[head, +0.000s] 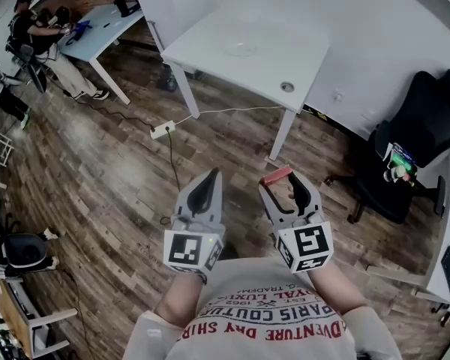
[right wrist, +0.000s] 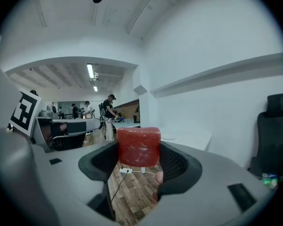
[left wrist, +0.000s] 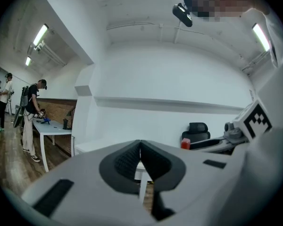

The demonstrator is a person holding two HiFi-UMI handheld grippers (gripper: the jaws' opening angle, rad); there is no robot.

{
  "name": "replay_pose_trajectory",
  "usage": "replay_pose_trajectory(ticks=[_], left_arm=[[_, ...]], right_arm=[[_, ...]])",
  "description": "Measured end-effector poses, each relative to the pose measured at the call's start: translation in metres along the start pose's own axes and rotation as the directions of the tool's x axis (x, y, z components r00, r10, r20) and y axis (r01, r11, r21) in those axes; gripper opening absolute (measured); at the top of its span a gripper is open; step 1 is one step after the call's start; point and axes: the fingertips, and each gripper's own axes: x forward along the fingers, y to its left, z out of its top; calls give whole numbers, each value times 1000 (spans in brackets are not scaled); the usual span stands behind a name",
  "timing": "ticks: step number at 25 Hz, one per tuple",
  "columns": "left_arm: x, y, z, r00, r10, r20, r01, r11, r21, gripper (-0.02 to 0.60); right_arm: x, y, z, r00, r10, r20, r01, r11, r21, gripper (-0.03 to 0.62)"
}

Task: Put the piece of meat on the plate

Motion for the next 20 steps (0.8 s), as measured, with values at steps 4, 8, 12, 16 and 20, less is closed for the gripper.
replay_pose_trajectory(ticks=[4,8,12,16,20], left_arm=[[23,56,0,1000,-23,-19,23,999,-28,8],[45,113,9,998,-63,-18,62,998,-30,8],[61,170,16,997,-77,-14,76,997,-26,8],[74,217,14,996,-84,-28,83,996,-24,8],[90,249,6,996,-75,-56,73,997,-34,7]], right_arm=[[52,10,12,999,-37,-24,37,999,-3,278],[107,22,25,995,-86,-45,86,996,7,278],[159,38,33,991,-119,-66,121,992,38,278],[202,57,39,989,-128,-70,131,991,41,278],[237,67,39,990,-108,-95,115,991,71,278]])
